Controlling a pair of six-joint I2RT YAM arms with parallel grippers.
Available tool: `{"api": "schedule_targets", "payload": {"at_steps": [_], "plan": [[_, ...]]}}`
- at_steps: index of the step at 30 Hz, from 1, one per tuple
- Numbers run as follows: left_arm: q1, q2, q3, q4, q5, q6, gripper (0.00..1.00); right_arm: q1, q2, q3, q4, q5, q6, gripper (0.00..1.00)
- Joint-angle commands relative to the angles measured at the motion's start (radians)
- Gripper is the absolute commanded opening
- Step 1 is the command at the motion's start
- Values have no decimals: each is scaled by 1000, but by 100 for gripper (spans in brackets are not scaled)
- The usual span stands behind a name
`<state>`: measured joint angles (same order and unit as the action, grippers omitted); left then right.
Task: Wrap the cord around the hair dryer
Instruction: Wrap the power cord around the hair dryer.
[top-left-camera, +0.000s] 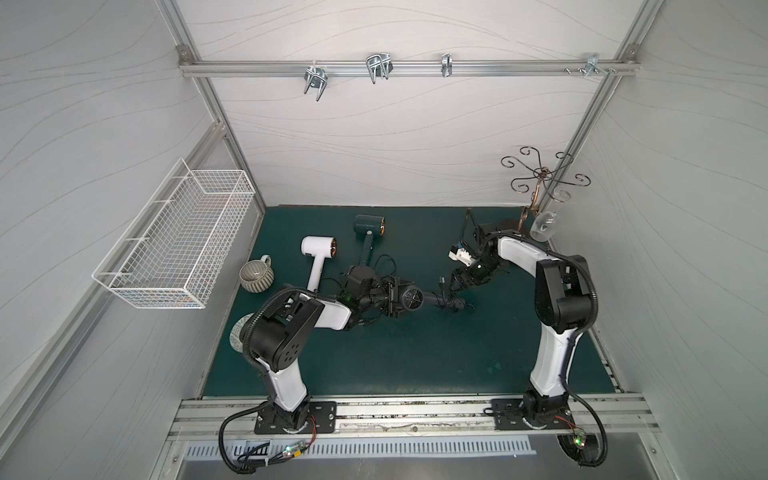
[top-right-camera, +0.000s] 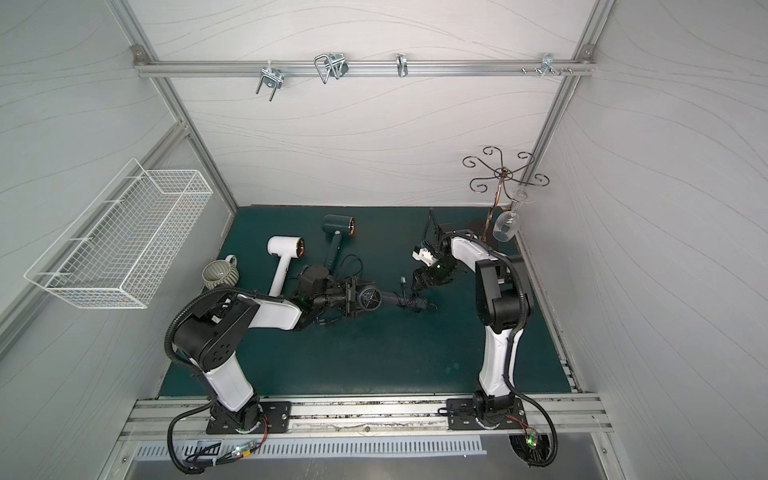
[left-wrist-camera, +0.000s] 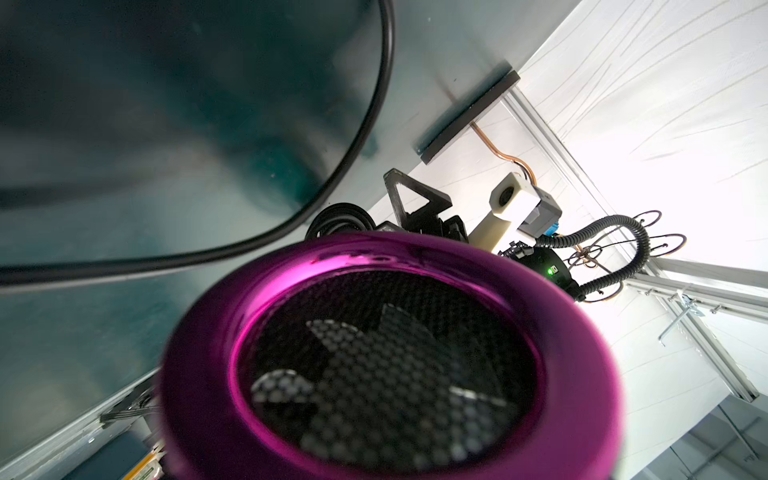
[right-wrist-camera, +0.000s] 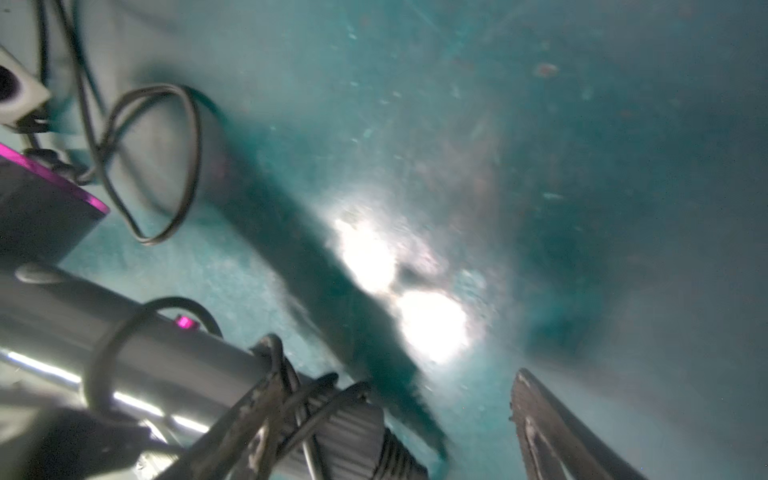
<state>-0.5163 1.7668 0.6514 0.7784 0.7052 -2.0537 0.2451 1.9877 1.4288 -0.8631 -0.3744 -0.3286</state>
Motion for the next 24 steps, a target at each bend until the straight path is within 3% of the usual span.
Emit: {"api": "schedule_targets", "payload": {"at_steps": [1, 13, 18, 24], "plan": [[-2, 6, 28, 140, 2, -239, 0, -17, -5, 8, -47, 14, 3, 86], [-2, 5, 35, 147, -3, -243, 0, -58, -147, -12, 6, -105, 53, 87], [-1, 13, 107, 157, 12, -212, 0, -73, -251, -89, 34, -149, 89, 87], [40, 5, 227, 108, 74, -103, 0, -169, -422, -226, 130, -266, 179, 87]]}}
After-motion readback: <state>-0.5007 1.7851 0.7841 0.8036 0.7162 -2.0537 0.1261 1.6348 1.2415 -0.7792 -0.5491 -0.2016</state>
